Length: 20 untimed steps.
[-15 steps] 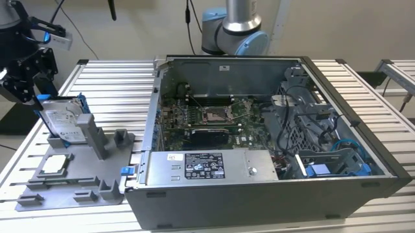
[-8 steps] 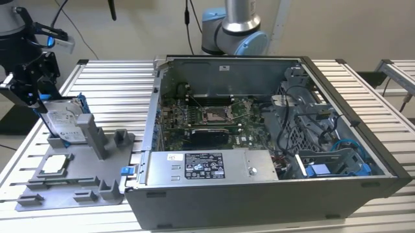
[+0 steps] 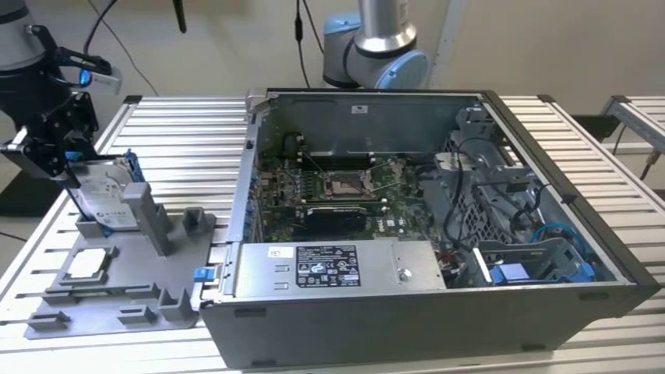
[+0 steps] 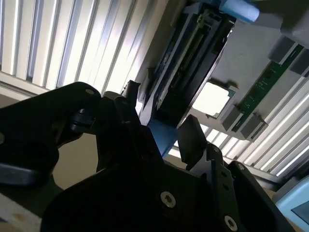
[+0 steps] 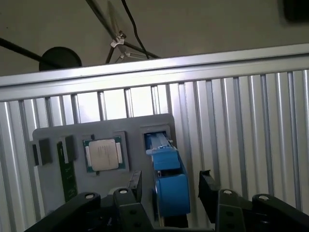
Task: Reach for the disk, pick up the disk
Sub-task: 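Pick up the disk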
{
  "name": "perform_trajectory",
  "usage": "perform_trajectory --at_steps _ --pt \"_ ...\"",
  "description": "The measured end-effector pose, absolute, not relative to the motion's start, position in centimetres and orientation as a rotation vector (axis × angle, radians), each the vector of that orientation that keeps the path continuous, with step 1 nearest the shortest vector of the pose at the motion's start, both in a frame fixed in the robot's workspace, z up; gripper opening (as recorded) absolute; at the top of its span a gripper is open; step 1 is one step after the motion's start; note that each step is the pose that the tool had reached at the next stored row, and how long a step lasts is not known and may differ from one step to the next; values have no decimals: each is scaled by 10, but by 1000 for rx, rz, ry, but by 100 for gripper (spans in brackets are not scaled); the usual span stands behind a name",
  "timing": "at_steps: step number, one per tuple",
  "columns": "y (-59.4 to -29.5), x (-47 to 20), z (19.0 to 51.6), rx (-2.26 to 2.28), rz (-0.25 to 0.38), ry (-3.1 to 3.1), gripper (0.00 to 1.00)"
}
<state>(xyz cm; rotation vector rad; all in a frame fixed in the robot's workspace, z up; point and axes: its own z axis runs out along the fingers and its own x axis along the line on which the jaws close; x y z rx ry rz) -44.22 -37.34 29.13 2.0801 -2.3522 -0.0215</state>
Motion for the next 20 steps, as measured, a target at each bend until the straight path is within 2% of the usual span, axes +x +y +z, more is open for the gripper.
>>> perform_trajectory --at_steps 20 --pt "-373 -443 263 2143 -30 -2300 100"
